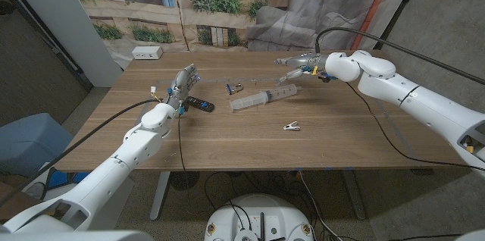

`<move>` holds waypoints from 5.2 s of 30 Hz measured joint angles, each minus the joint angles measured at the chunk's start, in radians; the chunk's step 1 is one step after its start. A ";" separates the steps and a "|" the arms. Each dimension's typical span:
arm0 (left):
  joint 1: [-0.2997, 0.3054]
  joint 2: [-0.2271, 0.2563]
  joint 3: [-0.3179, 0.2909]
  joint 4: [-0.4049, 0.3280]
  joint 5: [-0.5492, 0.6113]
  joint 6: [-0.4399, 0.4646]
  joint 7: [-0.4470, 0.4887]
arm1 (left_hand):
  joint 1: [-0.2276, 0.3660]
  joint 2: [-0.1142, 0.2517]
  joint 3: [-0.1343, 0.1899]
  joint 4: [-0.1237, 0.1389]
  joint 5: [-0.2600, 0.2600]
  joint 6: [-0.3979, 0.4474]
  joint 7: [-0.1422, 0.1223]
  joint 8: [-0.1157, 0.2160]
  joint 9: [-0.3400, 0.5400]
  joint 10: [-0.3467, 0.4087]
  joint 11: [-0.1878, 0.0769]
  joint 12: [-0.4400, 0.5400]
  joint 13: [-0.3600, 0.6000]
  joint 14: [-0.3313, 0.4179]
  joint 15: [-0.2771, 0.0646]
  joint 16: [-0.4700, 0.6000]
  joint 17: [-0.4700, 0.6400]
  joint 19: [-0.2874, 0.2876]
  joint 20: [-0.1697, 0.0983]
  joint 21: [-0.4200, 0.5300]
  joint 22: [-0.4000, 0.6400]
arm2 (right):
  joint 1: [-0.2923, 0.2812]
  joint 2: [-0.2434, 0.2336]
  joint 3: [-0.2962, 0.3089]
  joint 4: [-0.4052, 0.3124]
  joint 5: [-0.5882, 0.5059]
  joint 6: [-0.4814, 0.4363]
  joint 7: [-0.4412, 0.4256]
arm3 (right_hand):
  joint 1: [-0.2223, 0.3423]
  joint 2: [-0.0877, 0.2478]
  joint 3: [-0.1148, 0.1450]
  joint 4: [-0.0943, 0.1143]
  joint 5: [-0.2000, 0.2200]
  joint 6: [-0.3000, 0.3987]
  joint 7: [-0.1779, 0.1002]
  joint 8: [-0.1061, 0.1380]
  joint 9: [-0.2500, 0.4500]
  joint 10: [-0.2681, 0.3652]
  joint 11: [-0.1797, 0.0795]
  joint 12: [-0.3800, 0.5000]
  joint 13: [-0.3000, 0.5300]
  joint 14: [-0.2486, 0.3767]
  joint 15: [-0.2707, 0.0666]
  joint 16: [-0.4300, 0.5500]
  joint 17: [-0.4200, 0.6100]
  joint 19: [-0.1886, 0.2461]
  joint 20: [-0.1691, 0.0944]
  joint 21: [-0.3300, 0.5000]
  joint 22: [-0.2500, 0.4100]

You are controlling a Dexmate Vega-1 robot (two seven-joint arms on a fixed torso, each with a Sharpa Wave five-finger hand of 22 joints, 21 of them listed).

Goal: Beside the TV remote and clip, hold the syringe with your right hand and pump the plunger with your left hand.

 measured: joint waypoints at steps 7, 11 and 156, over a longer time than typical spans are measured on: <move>0.000 -0.003 0.001 0.001 0.000 0.004 0.004 | 0.000 0.000 0.000 0.000 0.000 0.000 0.000 0.000 0.000 0.005 0.005 0.000 0.000 0.003 0.003 0.000 0.000 0.000 0.000 0.000 0.000 | 0.034 0.024 -0.021 0.057 -0.016 0.069 0.023 | 0.000 0.000 0.000 0.000 0.000 -0.003 -0.003 0.000 0.000 0.000 0.000 0.000 0.000 0.004 0.004 0.000 0.000 0.036 0.021 0.011 0.000; 0.000 -0.005 0.002 0.002 0.000 0.006 0.007 | 0.000 0.000 0.003 -0.003 0.000 0.000 0.000 0.000 0.000 0.005 0.005 0.000 0.000 0.003 0.003 0.000 0.000 0.000 0.000 0.000 0.000 | 0.053 0.039 -0.034 0.095 -0.025 0.099 0.030 | 0.012 -0.012 0.003 -0.003 0.000 -0.016 -0.002 0.000 0.000 -0.013 -0.013 0.000 0.000 0.040 0.003 0.011 0.000 0.070 0.034 0.012 0.000; -0.012 0.010 0.038 0.008 -0.040 0.097 -0.048 | -0.039 -0.013 0.033 0.019 0.000 0.018 -0.007 0.000 0.000 0.047 0.036 0.000 0.005 0.067 0.021 0.000 0.000 0.041 0.002 -0.006 0.000 | 0.057 0.105 -0.142 0.247 -0.202 0.054 -0.172 | 0.601 -0.019 0.096 -0.012 0.001 0.840 -0.272 0.143 0.002 0.885 -0.235 0.038 -0.002 0.922 -0.154 0.169 0.017 0.774 -0.080 0.035 0.016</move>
